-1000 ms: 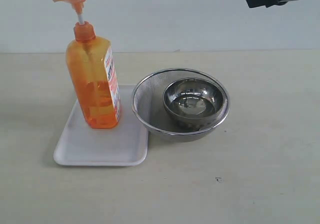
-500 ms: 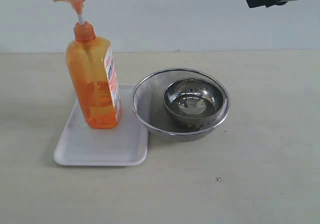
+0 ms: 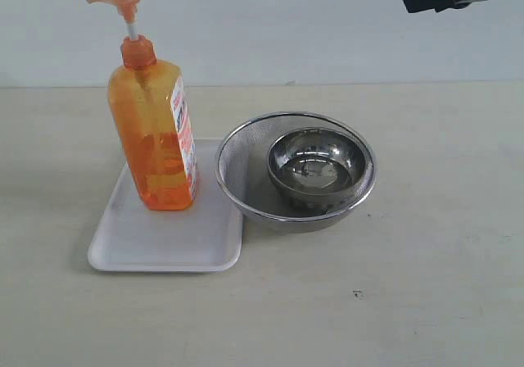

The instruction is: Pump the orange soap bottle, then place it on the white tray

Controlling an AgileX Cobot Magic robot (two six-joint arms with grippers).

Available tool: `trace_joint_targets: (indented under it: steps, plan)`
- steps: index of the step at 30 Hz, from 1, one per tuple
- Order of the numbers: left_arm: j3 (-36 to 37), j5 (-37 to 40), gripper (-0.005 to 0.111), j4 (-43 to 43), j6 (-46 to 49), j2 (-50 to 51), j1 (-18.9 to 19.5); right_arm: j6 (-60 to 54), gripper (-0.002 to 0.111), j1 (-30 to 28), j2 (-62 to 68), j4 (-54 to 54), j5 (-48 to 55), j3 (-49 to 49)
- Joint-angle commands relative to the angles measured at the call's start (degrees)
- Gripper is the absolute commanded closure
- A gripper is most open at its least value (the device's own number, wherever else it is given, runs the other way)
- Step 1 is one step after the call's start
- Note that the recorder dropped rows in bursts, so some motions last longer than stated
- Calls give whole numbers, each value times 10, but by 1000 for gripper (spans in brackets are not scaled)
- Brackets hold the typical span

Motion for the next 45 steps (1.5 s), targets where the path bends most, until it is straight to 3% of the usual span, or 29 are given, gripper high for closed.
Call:
trace_joint_targets:
  steps: [1,21,30,37,45]
  plan:
    - [23,-15,102,-8,-9,-3,-3,0,108,-3,-7,4,-3,1]
    - [59,-18,102,-1,67,-3,-3,0,108,-3,-7,4,-3,1]
    - [59,15,102,27,-1,-3,-3,0,108,-3,-7,4,-3,1]
    - [59,105,102,78,-91,-78,-3,0,108,-3,-7,4,-3,1]
    - [59,176,102,78,-93,-180,-3,0,108,-3,-7,4,-3,1]
